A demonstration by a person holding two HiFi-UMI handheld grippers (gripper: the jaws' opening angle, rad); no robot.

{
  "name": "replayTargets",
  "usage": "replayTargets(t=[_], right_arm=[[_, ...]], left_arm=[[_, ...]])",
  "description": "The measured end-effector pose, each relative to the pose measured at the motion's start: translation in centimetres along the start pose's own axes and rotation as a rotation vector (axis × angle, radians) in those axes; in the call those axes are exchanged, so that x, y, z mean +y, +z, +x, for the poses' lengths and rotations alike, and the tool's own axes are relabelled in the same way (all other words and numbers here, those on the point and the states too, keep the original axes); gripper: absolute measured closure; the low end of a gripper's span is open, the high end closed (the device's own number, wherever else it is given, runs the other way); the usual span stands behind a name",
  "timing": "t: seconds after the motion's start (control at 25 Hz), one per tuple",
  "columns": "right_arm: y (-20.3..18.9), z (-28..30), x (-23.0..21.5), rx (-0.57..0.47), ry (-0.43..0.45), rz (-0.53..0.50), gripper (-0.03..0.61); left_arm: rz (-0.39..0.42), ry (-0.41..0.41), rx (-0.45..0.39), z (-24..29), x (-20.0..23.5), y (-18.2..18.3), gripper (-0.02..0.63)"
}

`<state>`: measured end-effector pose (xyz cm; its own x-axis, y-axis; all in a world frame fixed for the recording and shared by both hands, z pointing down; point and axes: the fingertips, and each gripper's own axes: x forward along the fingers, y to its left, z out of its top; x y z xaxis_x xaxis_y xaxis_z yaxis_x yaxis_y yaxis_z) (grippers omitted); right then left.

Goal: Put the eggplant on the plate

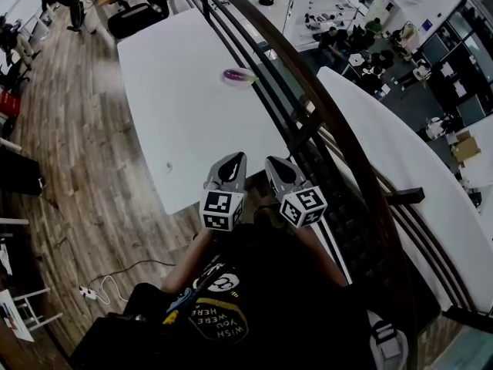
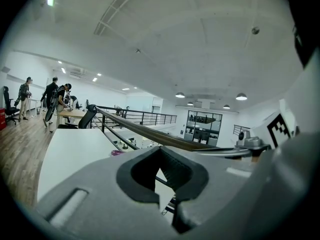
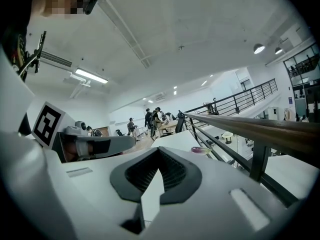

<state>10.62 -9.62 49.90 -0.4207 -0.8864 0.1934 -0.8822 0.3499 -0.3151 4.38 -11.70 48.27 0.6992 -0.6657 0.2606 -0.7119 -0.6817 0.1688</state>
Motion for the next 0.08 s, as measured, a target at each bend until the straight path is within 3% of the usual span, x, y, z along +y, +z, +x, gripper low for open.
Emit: replayTargets(t=[0.08], right_arm=[[-0.58,0.22,0.67,0.001,0.004,0.001,0.578]], left_arm=[[0.001,-0.002,-0.002,-0.57,0.39,-0.23,0.609]])
